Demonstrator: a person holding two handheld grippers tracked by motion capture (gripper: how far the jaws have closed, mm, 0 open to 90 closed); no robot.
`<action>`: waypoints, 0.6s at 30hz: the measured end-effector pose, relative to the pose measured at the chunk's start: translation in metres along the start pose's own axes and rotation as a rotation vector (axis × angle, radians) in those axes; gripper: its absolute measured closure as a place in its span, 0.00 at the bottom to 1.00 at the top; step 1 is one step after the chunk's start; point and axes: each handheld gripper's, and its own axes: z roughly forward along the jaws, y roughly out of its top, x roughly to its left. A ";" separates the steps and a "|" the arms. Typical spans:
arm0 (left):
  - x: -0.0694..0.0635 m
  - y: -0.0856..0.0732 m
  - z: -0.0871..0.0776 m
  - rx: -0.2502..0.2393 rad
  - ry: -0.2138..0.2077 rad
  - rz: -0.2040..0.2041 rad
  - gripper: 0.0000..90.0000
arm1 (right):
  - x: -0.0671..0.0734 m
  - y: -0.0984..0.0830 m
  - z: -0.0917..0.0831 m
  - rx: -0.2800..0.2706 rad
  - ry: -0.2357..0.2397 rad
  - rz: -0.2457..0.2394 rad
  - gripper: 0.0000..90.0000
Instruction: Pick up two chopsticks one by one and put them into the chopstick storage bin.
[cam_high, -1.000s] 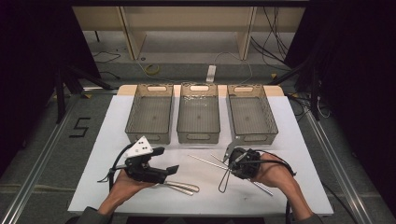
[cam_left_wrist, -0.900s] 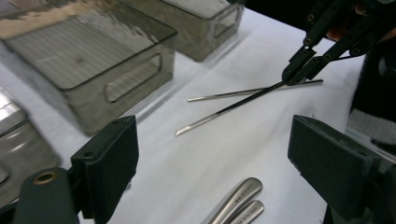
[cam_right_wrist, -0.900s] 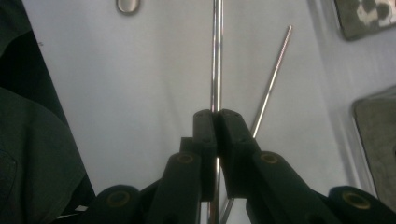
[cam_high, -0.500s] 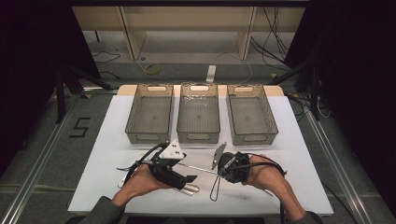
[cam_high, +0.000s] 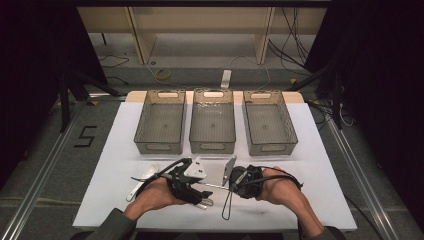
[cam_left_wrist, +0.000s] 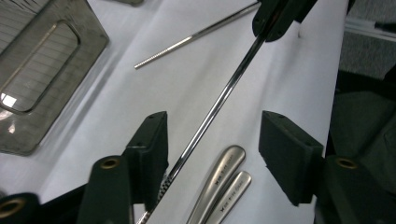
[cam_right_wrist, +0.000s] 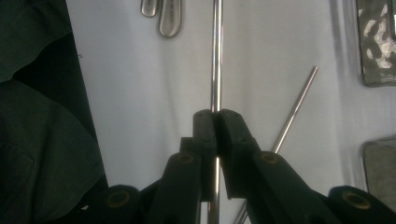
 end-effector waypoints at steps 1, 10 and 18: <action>0.000 0.000 0.001 0.007 -0.001 0.005 0.50 | 0.000 0.001 0.000 0.001 -0.003 -0.006 0.96; -0.002 -0.003 0.006 0.046 -0.025 0.040 0.66 | 0.006 0.004 -0.002 -0.004 0.005 -0.037 0.96; -0.003 -0.005 0.007 0.052 -0.042 0.056 0.82 | 0.009 0.005 0.000 0.001 0.016 -0.070 0.96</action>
